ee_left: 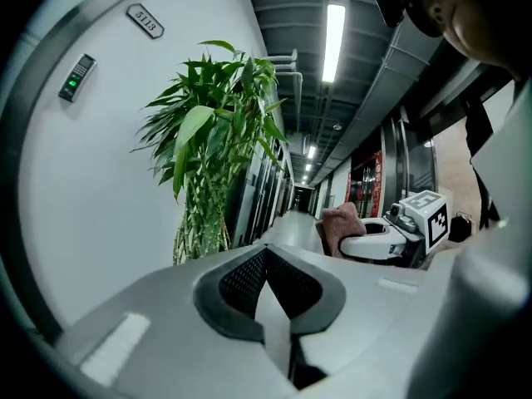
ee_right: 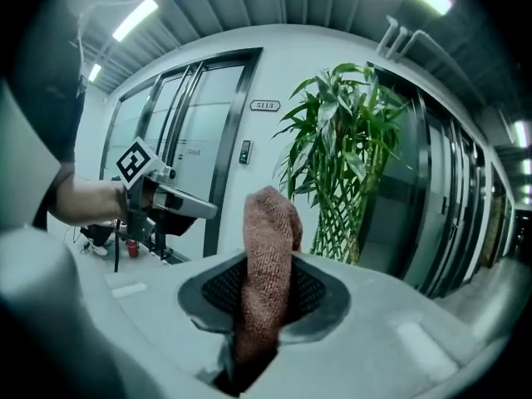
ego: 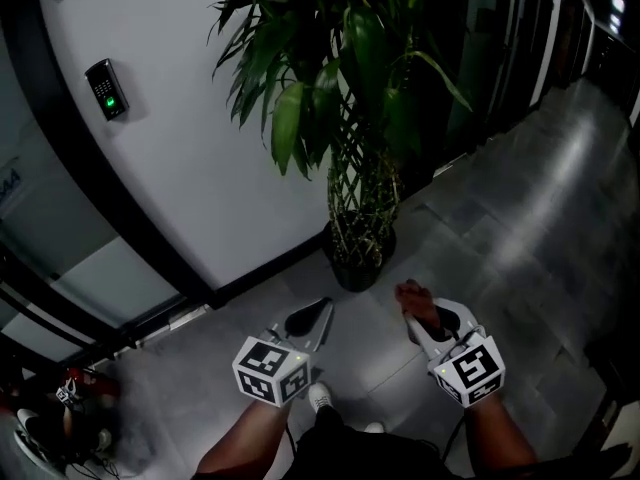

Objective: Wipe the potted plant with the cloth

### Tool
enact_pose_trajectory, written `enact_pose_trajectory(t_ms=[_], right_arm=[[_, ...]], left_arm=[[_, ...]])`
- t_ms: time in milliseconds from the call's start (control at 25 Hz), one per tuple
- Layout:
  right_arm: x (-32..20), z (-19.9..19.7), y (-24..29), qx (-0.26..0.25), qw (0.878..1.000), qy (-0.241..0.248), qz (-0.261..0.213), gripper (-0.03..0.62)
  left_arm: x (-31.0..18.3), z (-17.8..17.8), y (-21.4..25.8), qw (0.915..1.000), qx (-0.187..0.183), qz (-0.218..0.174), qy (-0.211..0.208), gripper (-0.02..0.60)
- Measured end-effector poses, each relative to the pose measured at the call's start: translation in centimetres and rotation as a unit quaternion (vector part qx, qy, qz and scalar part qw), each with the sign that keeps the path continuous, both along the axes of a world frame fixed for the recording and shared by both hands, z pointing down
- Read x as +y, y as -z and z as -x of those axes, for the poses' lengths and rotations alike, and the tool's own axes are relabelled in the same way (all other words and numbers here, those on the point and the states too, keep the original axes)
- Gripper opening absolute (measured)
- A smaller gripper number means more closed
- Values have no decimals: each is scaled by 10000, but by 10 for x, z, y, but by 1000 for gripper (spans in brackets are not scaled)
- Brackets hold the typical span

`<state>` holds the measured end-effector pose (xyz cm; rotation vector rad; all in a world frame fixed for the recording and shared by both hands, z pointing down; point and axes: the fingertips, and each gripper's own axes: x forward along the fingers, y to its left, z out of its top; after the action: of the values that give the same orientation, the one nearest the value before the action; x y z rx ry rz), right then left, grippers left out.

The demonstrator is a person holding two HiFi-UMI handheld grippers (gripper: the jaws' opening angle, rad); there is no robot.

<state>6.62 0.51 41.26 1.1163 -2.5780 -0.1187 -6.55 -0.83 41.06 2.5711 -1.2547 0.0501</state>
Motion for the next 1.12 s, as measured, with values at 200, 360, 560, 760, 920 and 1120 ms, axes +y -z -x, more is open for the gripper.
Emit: enact_pose_trajectory(t_ms=[200,360,560,760,920,1120], right_arm=[[37,-31,-2,-372,9993,-33,33,72],[63,-42,-7,-643,9979,30,95,72],[85,-46,-4,-1009,9949,-17,95,72],[102,-41,5,-1078,9941,-89,2,72],[112,-35,14,-1070,9936,-350,-126,72],[128,-10,5,-1185,9895,-830,20,72]], left_arm=[[53,-16,-2,9996,-129,-14,239,17],[88,-19,-2,9990,-189,25,404,17],[111,-13,11,9979,-285,-131,560,17],[115,2,21,9977,-287,-219,569,17],[113,15,30,9983,-255,-335,406,17],[120,51,32,9989,-302,-335,128,17]])
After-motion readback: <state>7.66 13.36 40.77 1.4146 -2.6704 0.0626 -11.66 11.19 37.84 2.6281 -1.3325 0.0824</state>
